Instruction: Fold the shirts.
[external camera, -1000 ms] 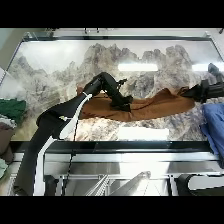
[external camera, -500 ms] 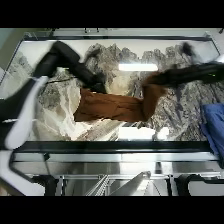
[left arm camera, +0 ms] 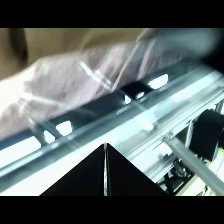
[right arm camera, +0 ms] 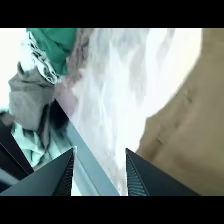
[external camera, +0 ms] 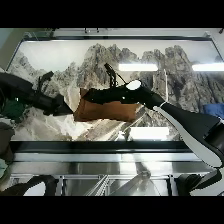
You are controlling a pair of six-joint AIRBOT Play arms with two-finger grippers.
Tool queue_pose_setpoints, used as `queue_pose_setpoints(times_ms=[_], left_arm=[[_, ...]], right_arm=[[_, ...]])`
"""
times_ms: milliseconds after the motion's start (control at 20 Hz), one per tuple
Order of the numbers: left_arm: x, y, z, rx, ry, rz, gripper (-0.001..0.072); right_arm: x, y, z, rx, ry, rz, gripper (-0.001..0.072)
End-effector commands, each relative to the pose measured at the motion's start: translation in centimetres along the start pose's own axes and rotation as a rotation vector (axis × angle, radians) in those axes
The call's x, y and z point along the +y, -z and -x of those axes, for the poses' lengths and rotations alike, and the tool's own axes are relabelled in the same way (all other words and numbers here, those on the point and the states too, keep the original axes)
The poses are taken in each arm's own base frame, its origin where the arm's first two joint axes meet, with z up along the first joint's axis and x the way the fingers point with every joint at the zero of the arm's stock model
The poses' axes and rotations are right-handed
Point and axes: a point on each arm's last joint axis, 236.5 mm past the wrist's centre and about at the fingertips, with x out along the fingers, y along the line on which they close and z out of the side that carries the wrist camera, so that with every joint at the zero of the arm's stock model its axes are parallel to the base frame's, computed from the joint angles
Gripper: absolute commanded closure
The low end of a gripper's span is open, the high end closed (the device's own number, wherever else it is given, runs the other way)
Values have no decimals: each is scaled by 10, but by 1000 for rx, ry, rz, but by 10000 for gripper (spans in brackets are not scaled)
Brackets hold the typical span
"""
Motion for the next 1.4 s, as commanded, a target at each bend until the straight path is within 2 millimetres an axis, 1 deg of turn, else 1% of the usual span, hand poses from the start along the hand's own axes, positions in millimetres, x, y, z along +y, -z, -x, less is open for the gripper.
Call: queue_pose_setpoints(times_ms=[0, 50, 100, 150, 250, 300, 350, 400, 500, 550, 650, 750, 800, 900, 1000, 1050, 1100, 1150, 1200, 1250, 1300, 1350], left_arm=[[21, 33, -9, -16, 4, 44, 681], [24, 37, -9, -23, 5, 55, 681], [27, 40, -8, -30, 6, 65, 680], [29, 42, -6, -35, 8, 70, 680], [32, 43, -1, -55, 9, 82, 680], [32, 41, 2, -70, 8, 84, 680], [33, 40, 4, -83, 5, 86, 680], [34, 39, 4, -88, 4, 89, 681], [34, 39, 5, -89, 5, 91, 680], [34, 38, 4, -89, 6, 91, 680], [34, 39, 4, -88, 6, 91, 680], [34, 40, 4, -84, 7, 91, 680], [34, 39, 4, -85, 7, 91, 680], [34, 39, 4, -85, 7, 91, 680], [34, 39, 4, -85, 7, 91, 680], [34, 39, 4, -85, 7, 91, 680], [34, 39, 4, -85, 7, 91, 680], [34, 39, 4, -85, 7, 91, 680], [34, 40, 4, -84, 7, 91, 680], [34, 40, 4, -84, 7, 91, 680], [34, 40, 4, -84, 7, 91, 680], [34, 39, 4, -87, 6, 91, 680]], right_arm=[[1, -24, 41, -6, -37, 48, 348], [-8, -35, 68, -3, -15, 40, 348], [-23, -43, 98, 11, 28, 17, 348], [-42, -45, 126, 28, 86, -1, 348], [-94, -35, 183, 47, 261, -99, 347], [-124, -24, 207, 45, 349, -163, 333], [-148, -9, 221, 46, 406, -237, 163], [-167, 10, 227, 58, 433, -309, -4], [-190, 43, 220, 107, 447, -392, -2], [-199, 55, 214, 135, 453, -413, -2], [-209, 67, 199, 169, 460, -430, -1], [-212, 71, 184, 174, 455, -439, -1], [-210, 72, 174, 174, 440, -434, -1], [-195, 66, 154, 154, 361, -421, -1], [-179, 53, 138, 102, 277, -409, 1], [-171, 45, 133, 74, 238, -407, 77], [-163, 36, 130, 44, 192, -394, 367], [-156, 26, 130, 10, 156, -386, 579], [-154, 16, 132, -22, 133, -392, 688], [-154, 6, 139, -49, 119, -392, 695], [-154, -2, 151, -71, 113, -388, 697], [-155, -14, 172, -106, 125, -373, 698]])
